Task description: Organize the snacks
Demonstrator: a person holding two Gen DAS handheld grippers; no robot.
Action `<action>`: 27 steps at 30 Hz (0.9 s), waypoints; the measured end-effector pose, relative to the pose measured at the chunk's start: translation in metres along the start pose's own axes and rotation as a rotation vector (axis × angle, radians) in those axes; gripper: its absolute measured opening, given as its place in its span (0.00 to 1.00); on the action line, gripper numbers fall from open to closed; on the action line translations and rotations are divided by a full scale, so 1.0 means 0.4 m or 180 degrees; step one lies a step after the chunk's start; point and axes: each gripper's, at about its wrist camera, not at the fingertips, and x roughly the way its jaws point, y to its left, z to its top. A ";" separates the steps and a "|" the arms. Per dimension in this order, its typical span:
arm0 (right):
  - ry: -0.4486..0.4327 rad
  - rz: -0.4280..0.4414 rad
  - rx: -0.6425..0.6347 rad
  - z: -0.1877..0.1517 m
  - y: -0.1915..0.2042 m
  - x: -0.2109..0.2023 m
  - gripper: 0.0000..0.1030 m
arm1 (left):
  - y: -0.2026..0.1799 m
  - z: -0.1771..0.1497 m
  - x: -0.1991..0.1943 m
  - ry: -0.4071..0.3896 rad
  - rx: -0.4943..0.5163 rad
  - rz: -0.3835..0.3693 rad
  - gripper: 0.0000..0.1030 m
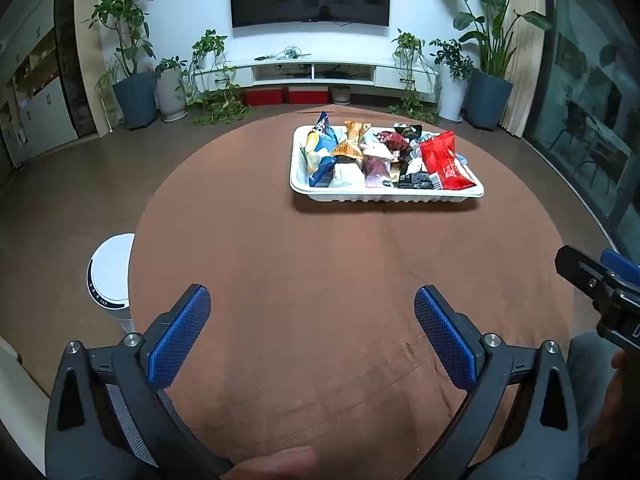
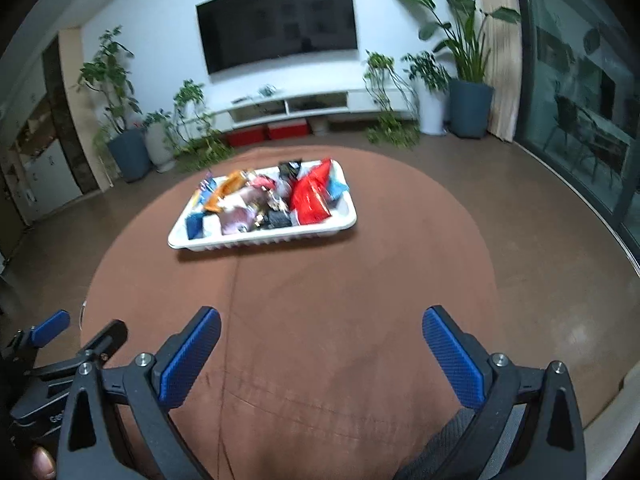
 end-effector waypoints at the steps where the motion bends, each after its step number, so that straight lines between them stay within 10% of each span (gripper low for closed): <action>1: 0.0008 -0.0002 0.0002 0.001 0.002 0.003 1.00 | 0.001 0.003 -0.001 0.0004 0.0001 0.0000 1.00; 27: 0.0051 -0.0073 -0.0222 -0.004 0.056 0.012 1.00 | -0.007 -0.002 0.025 0.0061 0.0052 -0.0009 1.00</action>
